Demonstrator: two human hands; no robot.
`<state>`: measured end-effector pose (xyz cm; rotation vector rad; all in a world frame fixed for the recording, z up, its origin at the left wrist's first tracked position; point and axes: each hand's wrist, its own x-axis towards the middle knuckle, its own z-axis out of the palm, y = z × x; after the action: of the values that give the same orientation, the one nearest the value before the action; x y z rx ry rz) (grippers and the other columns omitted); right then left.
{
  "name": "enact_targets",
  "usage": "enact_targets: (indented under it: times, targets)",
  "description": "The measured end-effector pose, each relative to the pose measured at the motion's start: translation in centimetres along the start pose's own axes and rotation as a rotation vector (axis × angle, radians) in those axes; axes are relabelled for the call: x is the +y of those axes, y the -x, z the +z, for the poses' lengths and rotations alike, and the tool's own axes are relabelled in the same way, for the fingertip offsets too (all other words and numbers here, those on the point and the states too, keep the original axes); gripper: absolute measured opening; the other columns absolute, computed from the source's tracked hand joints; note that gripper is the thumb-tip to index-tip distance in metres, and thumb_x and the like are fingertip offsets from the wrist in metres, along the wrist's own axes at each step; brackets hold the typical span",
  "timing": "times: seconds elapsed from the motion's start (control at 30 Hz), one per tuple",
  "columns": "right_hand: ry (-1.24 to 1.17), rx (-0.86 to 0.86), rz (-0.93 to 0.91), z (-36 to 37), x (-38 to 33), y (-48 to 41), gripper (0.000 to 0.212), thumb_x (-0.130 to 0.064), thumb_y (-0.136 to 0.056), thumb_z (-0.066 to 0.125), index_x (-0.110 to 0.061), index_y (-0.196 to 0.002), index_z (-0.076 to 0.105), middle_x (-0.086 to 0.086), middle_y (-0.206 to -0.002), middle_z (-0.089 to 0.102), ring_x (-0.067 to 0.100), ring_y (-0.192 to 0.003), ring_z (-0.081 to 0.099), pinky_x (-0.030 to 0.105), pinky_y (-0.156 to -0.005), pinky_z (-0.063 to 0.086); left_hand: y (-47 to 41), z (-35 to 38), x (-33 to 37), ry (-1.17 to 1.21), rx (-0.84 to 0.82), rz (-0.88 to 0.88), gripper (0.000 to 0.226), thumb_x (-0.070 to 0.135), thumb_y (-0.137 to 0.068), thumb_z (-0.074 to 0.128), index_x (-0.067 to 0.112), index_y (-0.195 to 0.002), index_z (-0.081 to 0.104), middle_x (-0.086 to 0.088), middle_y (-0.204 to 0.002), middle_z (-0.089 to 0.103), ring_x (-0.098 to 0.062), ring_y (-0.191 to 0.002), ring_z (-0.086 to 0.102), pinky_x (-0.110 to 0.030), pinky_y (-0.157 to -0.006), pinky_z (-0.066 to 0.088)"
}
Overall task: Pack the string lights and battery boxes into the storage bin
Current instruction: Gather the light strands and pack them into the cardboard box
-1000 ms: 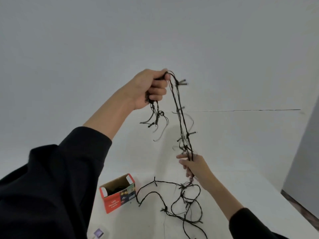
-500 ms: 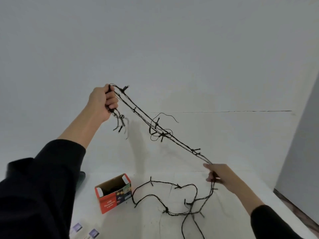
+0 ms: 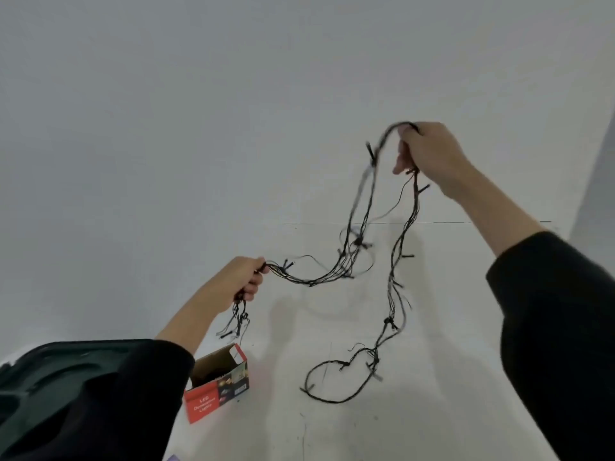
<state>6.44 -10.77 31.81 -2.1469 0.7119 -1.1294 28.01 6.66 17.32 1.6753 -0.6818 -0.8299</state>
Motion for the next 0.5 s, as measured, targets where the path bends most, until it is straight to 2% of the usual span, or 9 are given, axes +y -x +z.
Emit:
enact_targets:
  times: [0.07,0.1,0.17,0.2,0.27,0.37,0.43,0.47,0.5]
  targets:
    - [0.117,-0.159,0.018,-0.5,-2.4,-0.6,0.035,-0.021,-0.096,0.04,-0.014,-0.064,0.052,0.01,-0.059,0.065,0.022,-0.06,0.06,0.032,-0.065,0.043,0.0,0.5,-1.2,-0.004,0.023,-0.028,0.036,0.025,-0.102,0.032,0.015,-0.069,0.042,0.009,-0.04,0.025,-0.004,-0.028,0.02,-0.013,-0.03,0.015]
    - [0.154,-0.161,0.006,-0.9,-3.1,-1.1,0.033,-0.017,-0.095,0.04,-0.012,-0.065,0.052,0.011,-0.059,0.065,0.017,-0.056,0.06,0.03,-0.062,0.044,-0.1,0.8,-1.7,-0.007,0.032,-0.043,0.036,0.025,-0.102,0.032,0.015,-0.069,0.042,0.009,-0.039,0.026,-0.004,-0.027,0.02,-0.013,-0.03,0.016]
    - [0.142,0.009,-0.057,-1.6,-4.0,-2.2,0.033,-0.013,-0.092,0.04,-0.013,-0.062,0.053,0.003,-0.047,0.062,0.009,-0.044,0.057,0.024,-0.052,0.044,-0.6,1.3,-3.2,-0.028,0.048,-0.094,0.037,0.026,-0.102,0.031,0.014,-0.068,0.041,0.009,-0.036,0.027,-0.004,-0.026,0.021,-0.012,-0.031,0.016]
    - [0.162,0.032,-0.08,-1.9,-4.3,-2.6,0.034,-0.016,-0.093,0.041,-0.013,-0.061,0.054,0.002,-0.046,0.062,0.006,-0.042,0.056,0.023,-0.05,0.044,-0.8,1.6,-4.0,-0.057,0.058,-0.127,0.038,0.026,-0.102,0.031,0.014,-0.067,0.041,0.009,-0.036,0.028,-0.005,-0.025,0.021,-0.012,-0.032,0.016]
    - [0.24,-0.056,-0.065,-1.7,-4.8,-2.7,0.035,-0.021,-0.096,0.042,-0.012,-0.064,0.055,0.002,-0.053,0.064,0.007,-0.049,0.057,0.022,-0.052,0.042,-1.2,1.9,-5.9,-0.15,0.078,-0.166,0.038,0.026,-0.101,0.032,0.013,-0.067,0.041,0.005,-0.041,0.03,-0.007,-0.029,0.023,-0.015,-0.037,0.018]
    - [0.178,-0.003,-0.104,-1.6,-5.2,-2.7,0.034,-0.021,-0.095,0.045,-0.012,-0.064,0.055,-0.004,-0.044,0.061,0.007,-0.046,0.057,0.019,-0.047,0.039,-1.6,2.1,-8.3,-0.326,0.059,-0.138,0.036,0.027,-0.101,0.034,0.011,-0.071,0.047,-0.001,-0.053,0.041,-0.012,-0.041,0.033,-0.019,-0.04,0.028]
    - [0.185,-0.138,-0.079,-1.0,-5.8,-2.2,0.031,-0.019,-0.094,0.046,-0.011,-0.067,0.056,0.006,-0.057,0.066,0.013,-0.053,0.061,0.024,-0.052,0.039,-1.4,2.0,-7.8,-0.482,-0.027,-0.124,0.03,0.023,-0.099,0.038,0.008,-0.078,0.055,-0.007,-0.071,0.059,-0.012,-0.051,0.044,-0.021,-0.048,0.037]
    - [0.215,-0.213,-0.073,-0.5,-5.9,-1.9,0.029,-0.018,-0.094,0.046,-0.01,-0.067,0.056,0.011,-0.064,0.066,0.017,-0.058,0.062,0.026,-0.056,0.04,-1.2,1.9,-7.0,-0.61,-0.092,-0.115,0.022,0.02,-0.097,0.042,0.006,-0.092,0.058,-0.01,-0.09,0.063,-0.012,-0.063,0.052,-0.022,-0.057,0.041]
    - [0.241,-0.262,-0.078,0.0,-6.0,-1.6,0.028,-0.018,-0.092,0.048,-0.009,-0.067,0.058,0.012,-0.067,0.066,0.019,-0.062,0.063,0.027,-0.059,0.042,-1.1,1.7,-5.8,-0.731,-0.149,-0.101,0.024,0.016,-0.094,0.046,0.005,-0.113,0.055,-0.01,-0.112,0.058,-0.014,-0.084,0.057,-0.023,-0.07,0.043]
